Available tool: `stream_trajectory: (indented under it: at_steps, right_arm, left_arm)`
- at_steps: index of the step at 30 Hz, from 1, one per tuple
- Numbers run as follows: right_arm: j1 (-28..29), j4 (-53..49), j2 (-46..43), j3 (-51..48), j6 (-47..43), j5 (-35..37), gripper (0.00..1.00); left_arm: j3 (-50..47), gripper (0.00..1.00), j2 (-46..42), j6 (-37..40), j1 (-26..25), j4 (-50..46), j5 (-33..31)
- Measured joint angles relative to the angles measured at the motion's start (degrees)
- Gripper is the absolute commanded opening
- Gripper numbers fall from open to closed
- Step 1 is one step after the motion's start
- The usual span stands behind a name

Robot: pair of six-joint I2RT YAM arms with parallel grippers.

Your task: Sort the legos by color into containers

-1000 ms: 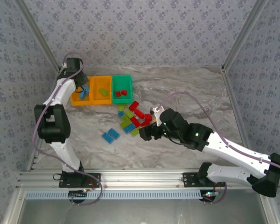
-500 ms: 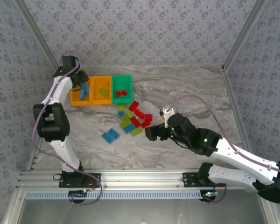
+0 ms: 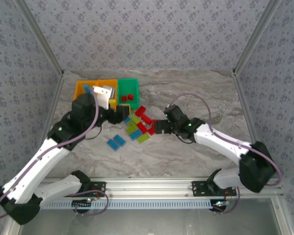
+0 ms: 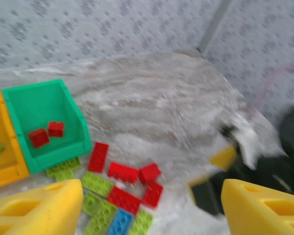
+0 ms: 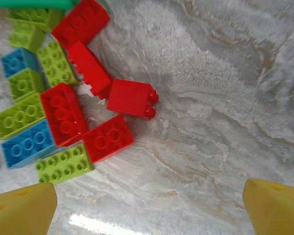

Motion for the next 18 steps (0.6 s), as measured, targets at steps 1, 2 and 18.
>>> stream_trajectory:
  at_steps: [1,2,18]
  right_arm:
    - [-0.39,0.70,2.45,0.76,-0.15,-0.87,0.99]
    - [-0.63,1.49,5.03,1.66,-0.35,-1.77,0.98]
    - [-4.61,7.80,28.17,13.68,-2.58,-6.69,0.56]
  left_arm:
    - [-0.74,0.83,-1.79,2.19,-0.59,-1.60,1.46]
    - [-1.42,0.86,-3.39,4.35,-0.94,-3.10,2.91]
    - [-18.56,0.99,-16.13,19.23,-1.05,-3.76,7.82]
